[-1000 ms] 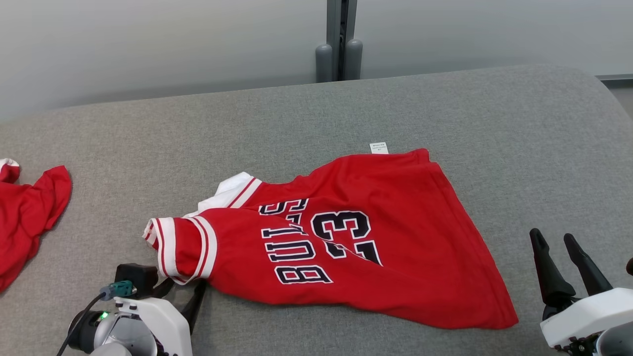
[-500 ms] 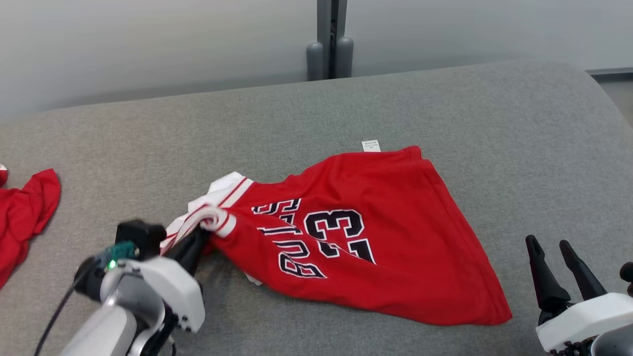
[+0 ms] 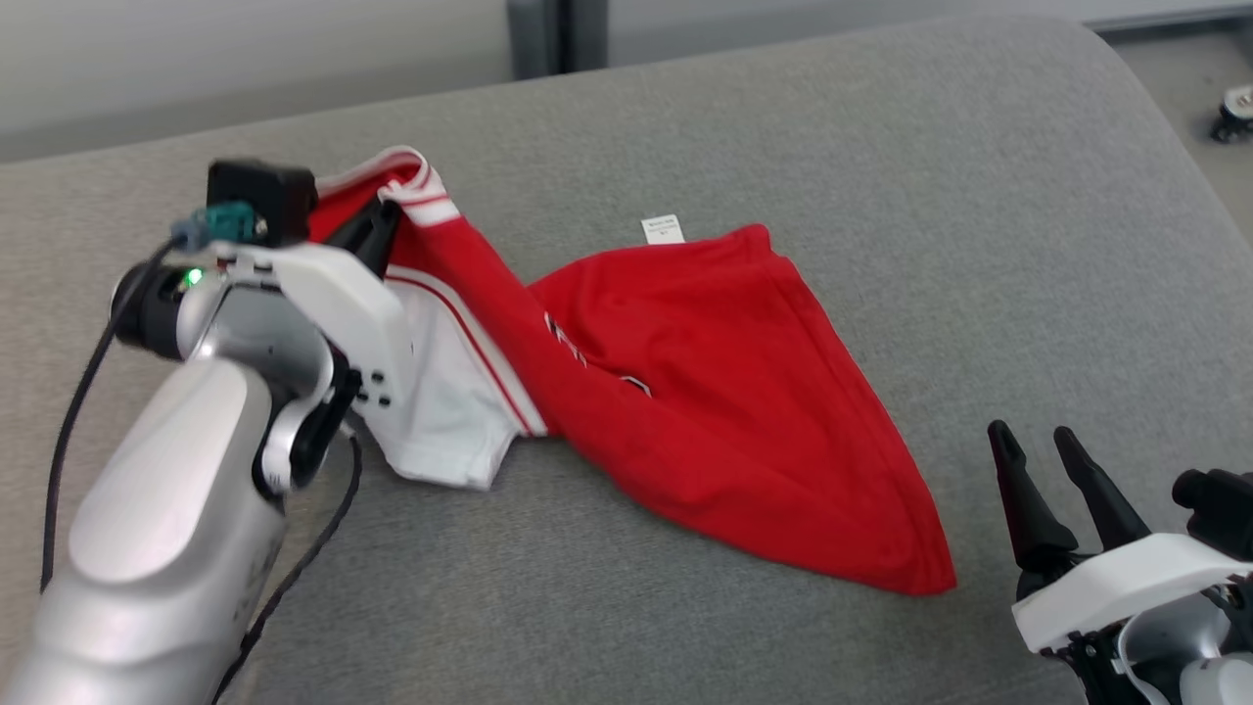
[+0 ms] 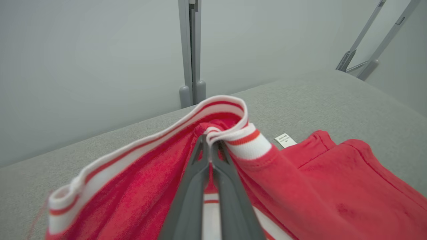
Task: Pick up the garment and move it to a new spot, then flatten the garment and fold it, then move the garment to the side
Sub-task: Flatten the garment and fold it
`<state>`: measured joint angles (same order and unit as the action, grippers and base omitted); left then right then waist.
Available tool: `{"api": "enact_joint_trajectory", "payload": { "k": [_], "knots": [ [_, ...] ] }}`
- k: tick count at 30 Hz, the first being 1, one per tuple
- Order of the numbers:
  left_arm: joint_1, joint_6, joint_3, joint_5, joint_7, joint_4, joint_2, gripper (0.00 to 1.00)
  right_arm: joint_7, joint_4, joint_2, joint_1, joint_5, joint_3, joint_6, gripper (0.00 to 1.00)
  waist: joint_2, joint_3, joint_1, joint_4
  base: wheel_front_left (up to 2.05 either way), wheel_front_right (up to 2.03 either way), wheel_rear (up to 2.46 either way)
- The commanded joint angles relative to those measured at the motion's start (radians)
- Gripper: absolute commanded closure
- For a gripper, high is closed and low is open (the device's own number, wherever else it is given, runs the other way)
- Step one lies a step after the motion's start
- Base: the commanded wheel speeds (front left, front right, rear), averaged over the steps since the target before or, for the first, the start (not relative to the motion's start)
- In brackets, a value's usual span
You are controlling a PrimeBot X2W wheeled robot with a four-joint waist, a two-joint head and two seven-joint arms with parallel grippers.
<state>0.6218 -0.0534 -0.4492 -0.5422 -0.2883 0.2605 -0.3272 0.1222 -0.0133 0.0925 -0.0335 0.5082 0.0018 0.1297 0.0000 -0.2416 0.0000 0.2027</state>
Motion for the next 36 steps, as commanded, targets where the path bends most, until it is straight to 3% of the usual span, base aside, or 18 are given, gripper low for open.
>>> {"api": "enact_joint_trajectory", "payload": {
  "k": [1, 7, 8, 9, 14, 19, 30, 36],
  "knots": [
    [0.056, 0.002, 0.003, 0.004, 0.009, 0.050, 0.017, 1.00, -0.012, 0.010, -0.001, -0.021, 0.003, 0.008, 0.002, 0.00, 0.0000, -0.048, 0.0000, 0.047, 0.00, 0.00, 0.00],
    [0.202, 0.037, -0.024, 0.017, 0.049, 0.310, 0.085, 1.00, -0.030, 0.040, -0.009, -0.067, 0.007, 0.041, 0.002, 0.00, 0.0000, -0.098, 0.0000, 0.085, 0.00, 0.00, 0.00],
    [0.222, 0.046, -0.026, 0.017, 0.066, 0.353, 0.097, 0.59, -0.032, 0.047, -0.010, -0.072, 0.006, 0.044, 0.002, 0.00, 0.0000, -0.100, 0.0000, 0.086, 0.00, 0.00, 0.00],
    [0.237, 0.056, -0.029, 0.019, 0.087, 0.394, 0.108, 0.00, -0.036, 0.053, -0.010, -0.077, 0.005, 0.048, 0.002, 0.00, 0.0000, -0.099, 0.0000, 0.087, 0.00, 0.00, 0.00],
    [0.258, 0.092, -0.043, 0.026, 0.191, 0.524, 0.143, 0.00, -0.045, 0.078, -0.010, -0.071, 0.001, 0.047, 0.002, 0.00, 0.0000, -0.058, 0.0000, 0.066, 0.00, 0.00, 0.00],
    [0.222, 0.110, -0.040, 0.009, 0.243, 0.561, 0.148, 0.00, -0.050, 0.080, -0.001, -0.039, -0.002, 0.025, 0.002, 0.00, 0.0000, 0.000, 0.0000, 0.026, 0.00, 0.00, 0.00],
    [0.090, 0.103, -0.019, -0.055, 0.105, 0.555, 0.062, 0.00, -0.031, 0.037, 0.001, 0.003, -0.009, 0.000, 0.002, 0.00, 0.0000, 0.043, 0.0000, 0.004, 0.00, 0.00, 0.00],
    [0.039, 0.129, -0.051, -0.056, 0.064, 0.468, 0.046, 0.00, -0.021, 0.020, 0.000, 0.013, -0.013, -0.005, 0.002, 0.00, 0.0000, 0.031, 0.0000, 0.009, 0.00, 0.00, 0.00]
  ]
}}
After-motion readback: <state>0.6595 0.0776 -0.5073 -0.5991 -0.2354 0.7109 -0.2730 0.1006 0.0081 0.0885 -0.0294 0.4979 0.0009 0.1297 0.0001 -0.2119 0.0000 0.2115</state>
